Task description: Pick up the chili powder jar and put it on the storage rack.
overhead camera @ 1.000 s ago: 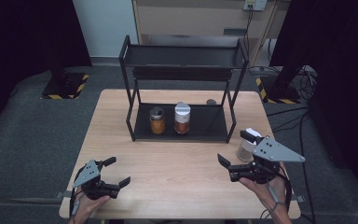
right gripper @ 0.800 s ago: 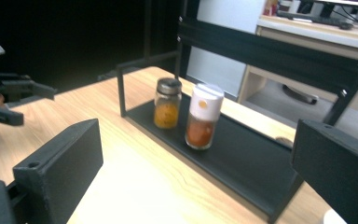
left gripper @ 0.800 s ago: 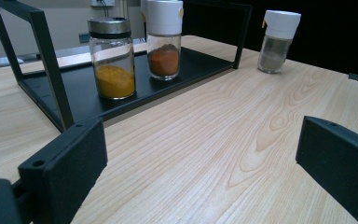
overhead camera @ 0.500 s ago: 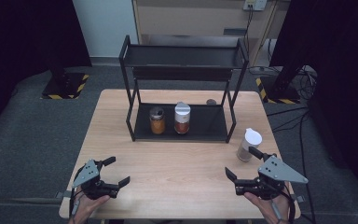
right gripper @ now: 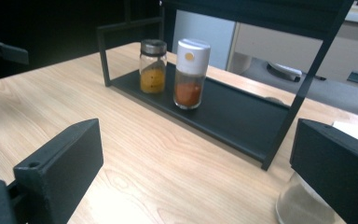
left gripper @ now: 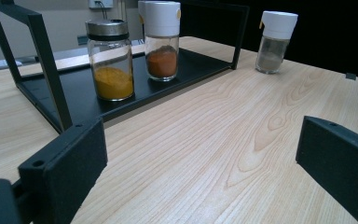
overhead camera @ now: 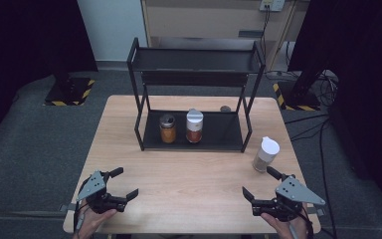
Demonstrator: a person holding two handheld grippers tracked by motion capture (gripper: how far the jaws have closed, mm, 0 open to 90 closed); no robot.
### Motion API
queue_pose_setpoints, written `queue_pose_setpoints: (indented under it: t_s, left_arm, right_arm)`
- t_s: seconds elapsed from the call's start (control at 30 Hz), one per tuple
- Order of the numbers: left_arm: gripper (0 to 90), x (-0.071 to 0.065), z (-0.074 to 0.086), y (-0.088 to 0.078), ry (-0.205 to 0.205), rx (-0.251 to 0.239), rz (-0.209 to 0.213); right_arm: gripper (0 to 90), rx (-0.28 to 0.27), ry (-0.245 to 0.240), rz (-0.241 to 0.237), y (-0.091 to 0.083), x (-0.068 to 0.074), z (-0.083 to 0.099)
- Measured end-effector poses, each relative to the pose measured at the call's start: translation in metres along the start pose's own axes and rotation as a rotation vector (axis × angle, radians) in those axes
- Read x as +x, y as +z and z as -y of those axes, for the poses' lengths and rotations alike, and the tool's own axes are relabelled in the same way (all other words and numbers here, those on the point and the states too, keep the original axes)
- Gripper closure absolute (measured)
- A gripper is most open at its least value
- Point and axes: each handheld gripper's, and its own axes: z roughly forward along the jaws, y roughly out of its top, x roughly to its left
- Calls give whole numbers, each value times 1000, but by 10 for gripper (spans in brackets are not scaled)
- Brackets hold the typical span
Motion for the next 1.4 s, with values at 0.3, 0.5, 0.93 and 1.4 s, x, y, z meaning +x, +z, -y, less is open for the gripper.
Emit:
queue_pose_setpoints:
  t_s: [0.3,0.5,0.93,1.4]
  left_arm:
    - [9,0,1,-1,-1,-5,-2]
    - [9,-1,0,-2,2,-5,-4]
    - [9,-1,1,-3,8,-13,-4]
    - [9,-1,1,-4,9,-14,-4]
  right_arm:
    - [25,19,23,8,6,-1,15]
    - [26,27,37,15,9,-4,22]
    - [29,35,47,20,12,-7,30]
    - [30,42,49,12,16,-5,30]
